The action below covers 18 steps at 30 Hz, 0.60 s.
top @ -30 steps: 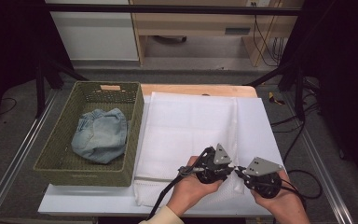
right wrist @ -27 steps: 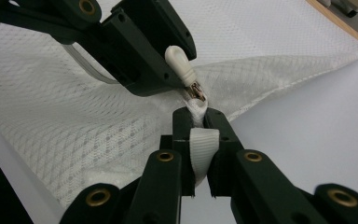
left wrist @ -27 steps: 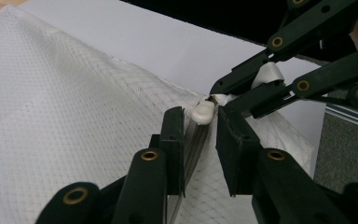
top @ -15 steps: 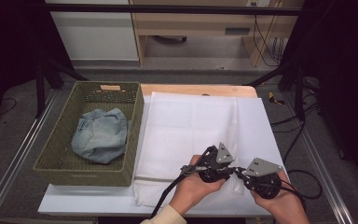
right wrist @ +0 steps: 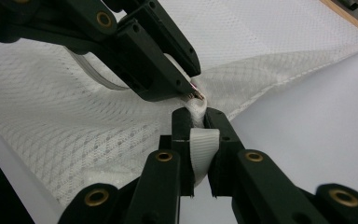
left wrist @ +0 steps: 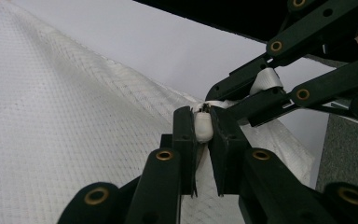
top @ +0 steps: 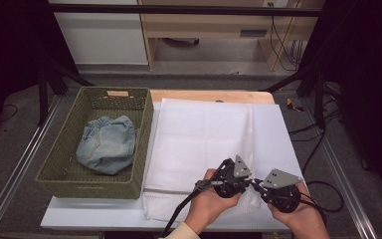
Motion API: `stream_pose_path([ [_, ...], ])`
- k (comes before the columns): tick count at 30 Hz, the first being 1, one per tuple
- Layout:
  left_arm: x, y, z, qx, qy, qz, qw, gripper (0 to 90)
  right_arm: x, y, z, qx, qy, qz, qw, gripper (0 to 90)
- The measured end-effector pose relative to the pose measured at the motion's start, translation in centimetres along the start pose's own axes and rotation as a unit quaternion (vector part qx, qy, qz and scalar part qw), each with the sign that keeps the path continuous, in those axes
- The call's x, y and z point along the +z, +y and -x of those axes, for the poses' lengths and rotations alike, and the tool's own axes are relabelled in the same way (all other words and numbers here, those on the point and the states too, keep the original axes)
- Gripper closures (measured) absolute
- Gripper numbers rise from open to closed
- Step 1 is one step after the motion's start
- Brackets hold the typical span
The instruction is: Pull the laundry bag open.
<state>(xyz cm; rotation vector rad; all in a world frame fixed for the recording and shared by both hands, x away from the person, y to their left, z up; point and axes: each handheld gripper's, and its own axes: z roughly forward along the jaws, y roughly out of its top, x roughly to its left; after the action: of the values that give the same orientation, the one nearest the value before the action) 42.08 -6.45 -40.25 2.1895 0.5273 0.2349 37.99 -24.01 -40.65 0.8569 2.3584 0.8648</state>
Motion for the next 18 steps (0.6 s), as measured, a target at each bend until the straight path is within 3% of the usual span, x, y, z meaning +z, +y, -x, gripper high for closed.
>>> stream_pose_path([
  [12,0.03,-0.02,0.02,-0.002,-0.001,0.003,1.0000,81.3,0.27,-0.38,0.22,0.017,0.005,0.008,0.9998,71.2],
  [15,0.04,-0.06,0.00,-0.004,-0.002,0.007,1.0000,81.3,0.39,-0.42,0.30,0.020,0.008,0.006,0.9997,72.6],
  [18,0.07,-0.14,0.03,-0.005,-0.004,0.010,0.9999,81.3,0.41,-0.43,0.37,0.021,0.009,0.005,0.9997,79.5],
])
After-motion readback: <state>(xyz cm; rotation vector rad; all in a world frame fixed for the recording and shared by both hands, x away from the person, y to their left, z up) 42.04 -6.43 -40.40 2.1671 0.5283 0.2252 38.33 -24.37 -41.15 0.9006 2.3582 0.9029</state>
